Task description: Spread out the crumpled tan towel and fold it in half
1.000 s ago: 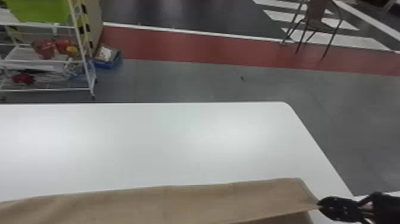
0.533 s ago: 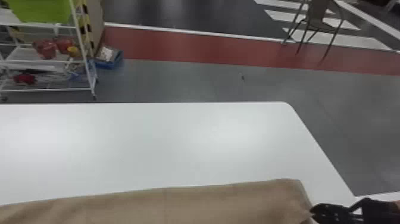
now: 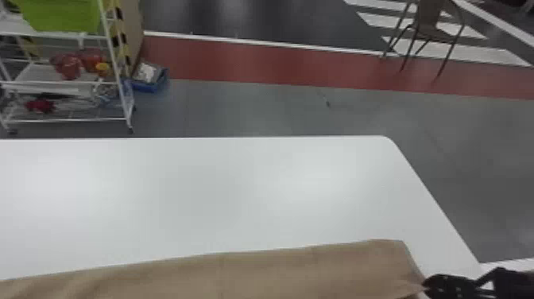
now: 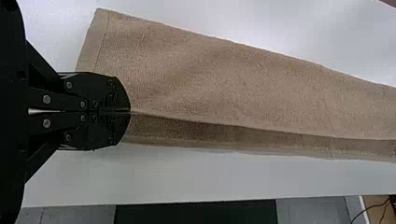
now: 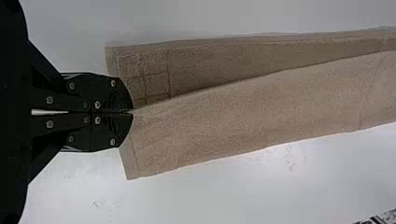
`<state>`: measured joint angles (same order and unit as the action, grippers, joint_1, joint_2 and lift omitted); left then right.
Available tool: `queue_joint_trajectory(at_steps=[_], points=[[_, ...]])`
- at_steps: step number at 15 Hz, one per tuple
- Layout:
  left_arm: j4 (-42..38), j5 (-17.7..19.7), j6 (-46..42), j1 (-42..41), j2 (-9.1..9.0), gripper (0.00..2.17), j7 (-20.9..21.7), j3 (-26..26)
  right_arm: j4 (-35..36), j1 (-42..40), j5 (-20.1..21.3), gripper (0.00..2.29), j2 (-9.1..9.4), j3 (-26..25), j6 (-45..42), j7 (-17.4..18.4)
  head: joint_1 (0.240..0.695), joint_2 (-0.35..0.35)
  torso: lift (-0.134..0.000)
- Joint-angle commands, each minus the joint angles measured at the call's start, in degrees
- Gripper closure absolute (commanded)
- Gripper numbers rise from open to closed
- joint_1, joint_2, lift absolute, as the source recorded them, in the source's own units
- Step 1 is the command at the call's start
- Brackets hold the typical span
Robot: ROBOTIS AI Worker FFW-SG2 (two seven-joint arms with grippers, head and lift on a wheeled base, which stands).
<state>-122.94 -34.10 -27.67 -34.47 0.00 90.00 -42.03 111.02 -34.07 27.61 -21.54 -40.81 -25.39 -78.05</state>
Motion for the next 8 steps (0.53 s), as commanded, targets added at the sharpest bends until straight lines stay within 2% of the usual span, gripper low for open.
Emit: queue_joint_trajectory(at_steps=[1,4,8], points=[[0.60,-0.96,-0.14,0.72,-0.15,1.54,0.57,0.72,0.25,0.23,-0.28,2.04,0.00,0.65,-0.31,-0.28,0.695,-0.215,-0.120],[-5.03,2.73,0.38,-0.60,-0.15,1.54,0.57,-2.62,3.06,0.14,-2.21,2.04,-0.09,-2.34,-0.31,-0.28,0.695,-0.200,-0.120],[-4.23,1.67,0.21,-3.85,-0.15,1.54,0.57,0.20,1.04,-1.53,-0.28,2.04,0.27,0.03,-0.49,-0.28,0.695,-0.208,-0.120]])
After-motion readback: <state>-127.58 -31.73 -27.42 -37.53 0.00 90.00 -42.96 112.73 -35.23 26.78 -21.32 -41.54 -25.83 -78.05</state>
